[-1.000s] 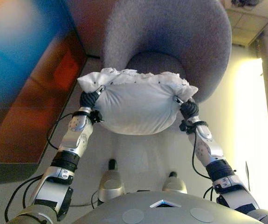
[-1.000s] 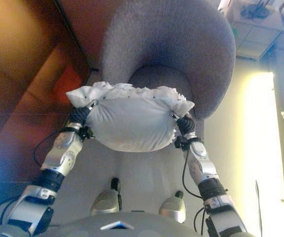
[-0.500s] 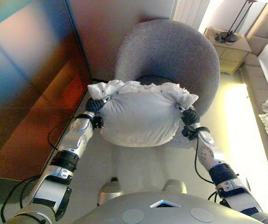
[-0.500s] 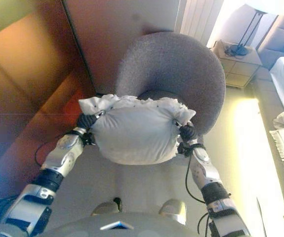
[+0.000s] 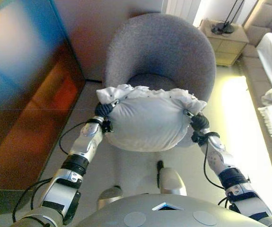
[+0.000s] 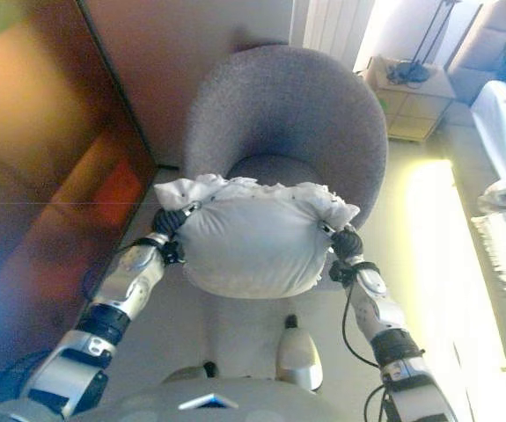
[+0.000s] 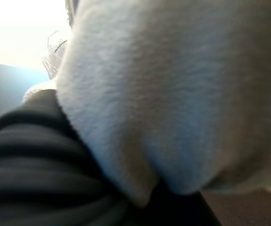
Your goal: Pick up the cushion and take it to the sofa
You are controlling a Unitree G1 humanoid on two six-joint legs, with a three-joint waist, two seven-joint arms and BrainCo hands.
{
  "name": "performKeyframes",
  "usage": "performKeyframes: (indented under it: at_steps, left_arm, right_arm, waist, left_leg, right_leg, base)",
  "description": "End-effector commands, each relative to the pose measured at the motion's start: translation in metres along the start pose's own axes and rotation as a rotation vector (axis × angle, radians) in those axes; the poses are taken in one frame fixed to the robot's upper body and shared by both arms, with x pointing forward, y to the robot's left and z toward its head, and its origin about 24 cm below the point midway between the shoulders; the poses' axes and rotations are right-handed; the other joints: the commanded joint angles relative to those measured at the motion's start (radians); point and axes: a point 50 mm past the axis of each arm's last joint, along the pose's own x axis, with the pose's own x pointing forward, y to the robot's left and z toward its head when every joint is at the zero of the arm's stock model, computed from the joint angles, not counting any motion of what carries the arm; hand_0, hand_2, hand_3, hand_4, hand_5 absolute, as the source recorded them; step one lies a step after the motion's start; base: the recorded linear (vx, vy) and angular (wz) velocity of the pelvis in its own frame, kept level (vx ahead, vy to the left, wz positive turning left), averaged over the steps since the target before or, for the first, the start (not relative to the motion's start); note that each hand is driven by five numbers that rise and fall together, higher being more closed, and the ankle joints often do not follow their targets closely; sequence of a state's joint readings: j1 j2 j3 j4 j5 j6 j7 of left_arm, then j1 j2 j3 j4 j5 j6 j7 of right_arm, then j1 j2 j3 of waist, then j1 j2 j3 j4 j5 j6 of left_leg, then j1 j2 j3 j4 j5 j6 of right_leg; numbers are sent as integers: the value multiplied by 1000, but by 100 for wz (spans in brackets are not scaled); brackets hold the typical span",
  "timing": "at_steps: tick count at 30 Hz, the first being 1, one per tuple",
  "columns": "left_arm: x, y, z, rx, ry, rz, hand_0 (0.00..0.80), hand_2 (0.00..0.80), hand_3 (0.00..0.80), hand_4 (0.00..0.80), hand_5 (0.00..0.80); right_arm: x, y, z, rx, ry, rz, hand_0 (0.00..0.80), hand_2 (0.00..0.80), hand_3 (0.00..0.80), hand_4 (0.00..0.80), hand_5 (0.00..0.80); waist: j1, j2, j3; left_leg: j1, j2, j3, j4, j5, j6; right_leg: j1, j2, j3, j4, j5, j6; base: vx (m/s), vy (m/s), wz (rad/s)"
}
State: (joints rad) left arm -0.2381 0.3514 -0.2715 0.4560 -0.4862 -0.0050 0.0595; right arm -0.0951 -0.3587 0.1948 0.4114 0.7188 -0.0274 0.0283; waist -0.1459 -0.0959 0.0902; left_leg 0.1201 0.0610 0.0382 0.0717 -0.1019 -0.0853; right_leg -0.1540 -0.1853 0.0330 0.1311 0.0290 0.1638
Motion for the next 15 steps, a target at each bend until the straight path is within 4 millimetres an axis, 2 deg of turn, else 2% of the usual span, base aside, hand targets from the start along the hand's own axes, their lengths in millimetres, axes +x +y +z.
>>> performKeyframes:
  at_steps: [1, 2, 5, 7, 9, 12, 15]
  left_arm:
    - [3, -20, 53, -72, -275, -121, 800, 800, 800, 800, 800]
    - [2, -18, 55, -74, -277, -121, 800, 800, 800, 800, 800]
    - [0, -14, 58, -77, -291, -107, 800, 800, 800, 800, 800]
    - [0, -13, 57, -93, -293, -96, 800, 800, 800, 800, 800]
    - [1, -14, 56, -111, -292, -98, 800, 800, 800, 800, 800]
    - [0, -19, 54, -102, -291, -121, 800, 800, 800, 800, 800]
    - [1, -20, 57, -105, -291, -131, 800, 800, 800, 800, 800]
  right_arm:
    - [14, 38, 58, 21, -233, 183, 800, 800, 800, 800, 800]
    - [15, 40, 60, 14, -232, 192, 800, 800, 800, 800, 800]
    - [17, 46, 66, -10, -243, 217, 800, 800, 800, 800, 800]
    - [15, 46, 68, -27, -249, 225, 800, 800, 800, 800, 800]
    - [13, 43, 66, -35, -251, 225, 800, 800, 800, 800, 800]
    - [10, 39, 64, -31, -258, 220, 800, 800, 800, 800, 800]
    - [9, 39, 68, -28, -262, 206, 800, 800, 800, 800, 800]
  waist:
    - [-1, 60, -82]
    - [-2, 65, -90]
    - [0, 67, -103]
    - [0, 55, -106]
    - [3, 41, -104]
    - [17, 33, -98]
    - [27, 48, -90]
  left_leg:
    - [120, 25, 54, 155, -58, 49]
    - [116, 48, 54, 189, -3, 32]
    - [73, 78, 46, 335, 109, 1]
    - [14, 94, 63, 466, 151, -6]
    - [-48, 113, 88, 544, 142, 5]
    - [-103, 132, 105, 497, 123, 26]
    - [-96, 136, 95, 305, 153, 15]
  right_leg:
    - [-63, 44, 21, -23, 139, 4]
    - [-47, 64, 24, -21, 120, -13]
    - [-5, 105, 29, -20, 76, -63]
    - [18, 111, 10, -12, 56, -96]
    - [42, 112, -11, -9, 43, -116]
    - [87, 120, -32, -15, 15, -124]
    - [122, 141, -30, -10, -35, -114]
  base:
    - [331, -149, 34]
    - [333, -182, 28]
    - [288, -197, 1]
    - [239, -199, -25]
    - [223, -169, -1]
    - [198, -63, 6]
    - [192, 79, 16]
